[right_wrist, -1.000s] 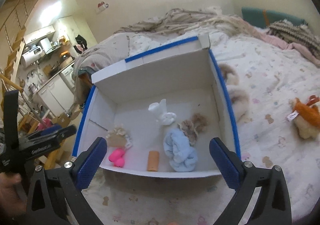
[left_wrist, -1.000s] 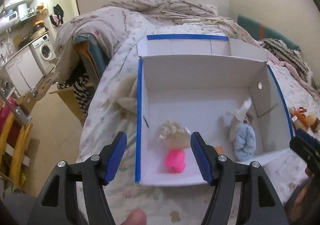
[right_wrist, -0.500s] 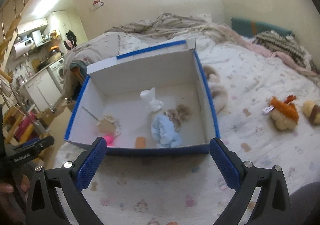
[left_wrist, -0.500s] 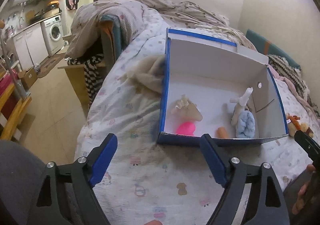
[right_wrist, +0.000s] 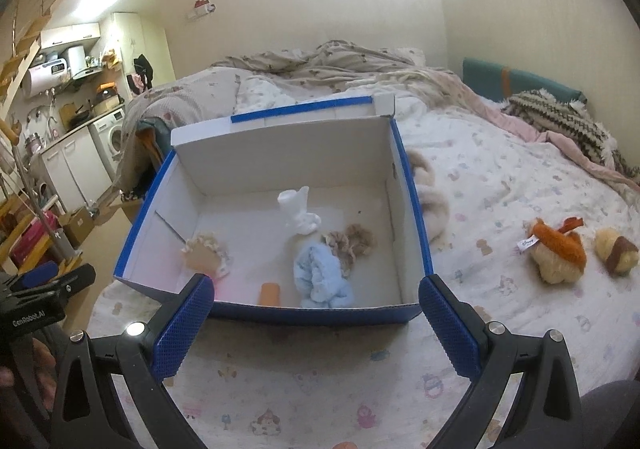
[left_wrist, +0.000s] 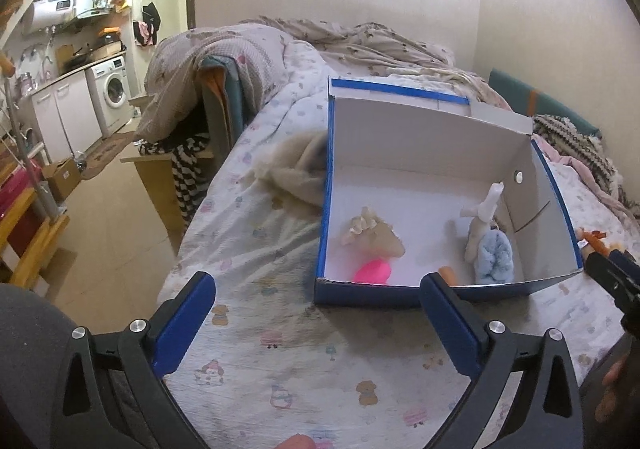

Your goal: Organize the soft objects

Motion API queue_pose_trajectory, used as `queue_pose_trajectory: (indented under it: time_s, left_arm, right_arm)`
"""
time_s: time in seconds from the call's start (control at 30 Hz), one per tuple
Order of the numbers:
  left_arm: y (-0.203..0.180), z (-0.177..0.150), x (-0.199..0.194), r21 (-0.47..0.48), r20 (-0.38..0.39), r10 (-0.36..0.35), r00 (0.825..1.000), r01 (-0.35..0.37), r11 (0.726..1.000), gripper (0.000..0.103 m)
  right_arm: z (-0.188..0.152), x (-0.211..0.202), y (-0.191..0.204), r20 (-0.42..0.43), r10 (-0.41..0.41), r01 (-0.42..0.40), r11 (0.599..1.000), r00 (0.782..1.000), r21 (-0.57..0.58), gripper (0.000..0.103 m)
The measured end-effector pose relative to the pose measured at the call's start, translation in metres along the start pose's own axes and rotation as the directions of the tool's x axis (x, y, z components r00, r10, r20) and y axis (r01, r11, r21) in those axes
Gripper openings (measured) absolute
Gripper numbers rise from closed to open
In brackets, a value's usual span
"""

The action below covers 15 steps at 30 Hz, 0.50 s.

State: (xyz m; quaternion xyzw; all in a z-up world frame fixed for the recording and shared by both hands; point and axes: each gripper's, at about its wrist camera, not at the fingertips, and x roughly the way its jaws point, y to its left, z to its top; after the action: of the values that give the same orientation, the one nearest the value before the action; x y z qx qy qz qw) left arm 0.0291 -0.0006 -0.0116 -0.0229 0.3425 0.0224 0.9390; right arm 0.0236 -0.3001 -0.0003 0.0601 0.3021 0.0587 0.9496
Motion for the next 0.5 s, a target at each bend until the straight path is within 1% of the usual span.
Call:
queue_pose_trajectory:
  time_s: [0.17, 0.3, 0.5]
  left_arm:
    - [-0.004, -0.0002, 0.002, 0.017, -0.011, -0.008, 1.0, 0.009, 1.0, 0.102]
    - [-0.0072, -0.0011, 0.0004, 0.027, -0.003, -0.014, 1.0, 0.014, 1.0, 0.102]
    - [-0.0094, -0.0025, 0.0009, 0.035, -0.005, -0.006, 1.0, 0.006, 0.999, 0.102]
  right_arm:
    - [0.0006, -0.001, 0.0026, 0.007, 0.001, -0.001, 1.0, 1.0, -0.012, 0.103]
    - [0.0001, -0.0014, 0.0034, 0.008, 0.001, -0.001, 1.0, 1.0, -0.019, 0.103]
    - [-0.0003, -0.002, 0.0075, 0.011, 0.001, 0.0, 0.999, 1.0, -0.037, 0.103]
